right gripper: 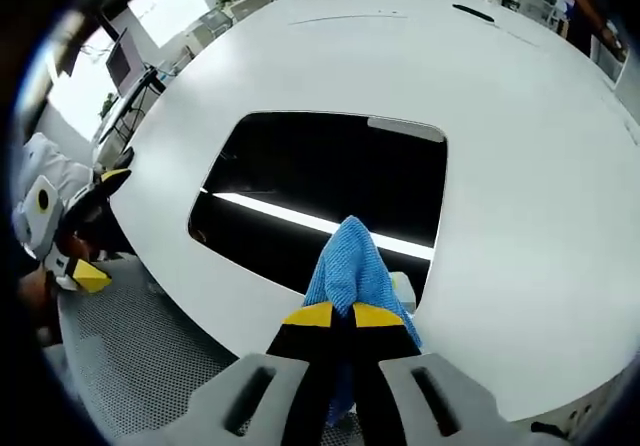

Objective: Wipe the mirror surface with the cleaning cloth until all visible marks leave the cleaned area.

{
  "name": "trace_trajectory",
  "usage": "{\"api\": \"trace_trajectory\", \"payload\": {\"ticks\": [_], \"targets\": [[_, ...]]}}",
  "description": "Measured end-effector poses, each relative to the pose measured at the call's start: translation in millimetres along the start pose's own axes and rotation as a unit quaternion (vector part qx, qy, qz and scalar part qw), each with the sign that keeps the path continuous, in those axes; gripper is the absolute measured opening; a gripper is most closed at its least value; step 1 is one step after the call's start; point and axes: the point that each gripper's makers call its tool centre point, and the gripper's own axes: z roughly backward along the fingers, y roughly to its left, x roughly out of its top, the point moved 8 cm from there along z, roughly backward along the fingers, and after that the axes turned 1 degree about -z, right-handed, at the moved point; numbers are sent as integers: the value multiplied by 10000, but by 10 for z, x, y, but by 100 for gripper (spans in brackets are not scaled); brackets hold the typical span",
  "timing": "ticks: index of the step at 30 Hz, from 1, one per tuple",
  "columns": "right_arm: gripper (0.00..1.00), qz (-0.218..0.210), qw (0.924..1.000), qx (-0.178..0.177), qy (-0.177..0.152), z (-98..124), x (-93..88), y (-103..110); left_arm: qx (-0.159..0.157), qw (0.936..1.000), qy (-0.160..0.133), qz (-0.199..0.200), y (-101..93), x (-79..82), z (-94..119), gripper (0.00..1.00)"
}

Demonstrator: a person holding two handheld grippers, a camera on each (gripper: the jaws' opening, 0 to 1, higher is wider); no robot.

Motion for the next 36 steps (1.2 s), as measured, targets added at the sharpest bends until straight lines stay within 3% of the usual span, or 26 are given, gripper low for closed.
{"api": "trace_trajectory", "payload": {"ticks": [24,36], "targets": [[0,-332,9994,-72,-9,29,-42,-323,-72,10000,62,15,-15,-19,-6,99],[0,-429,9990,-106,34,22,2,-327,-73,9999,69,15,-13,-22,-8,98]]}}
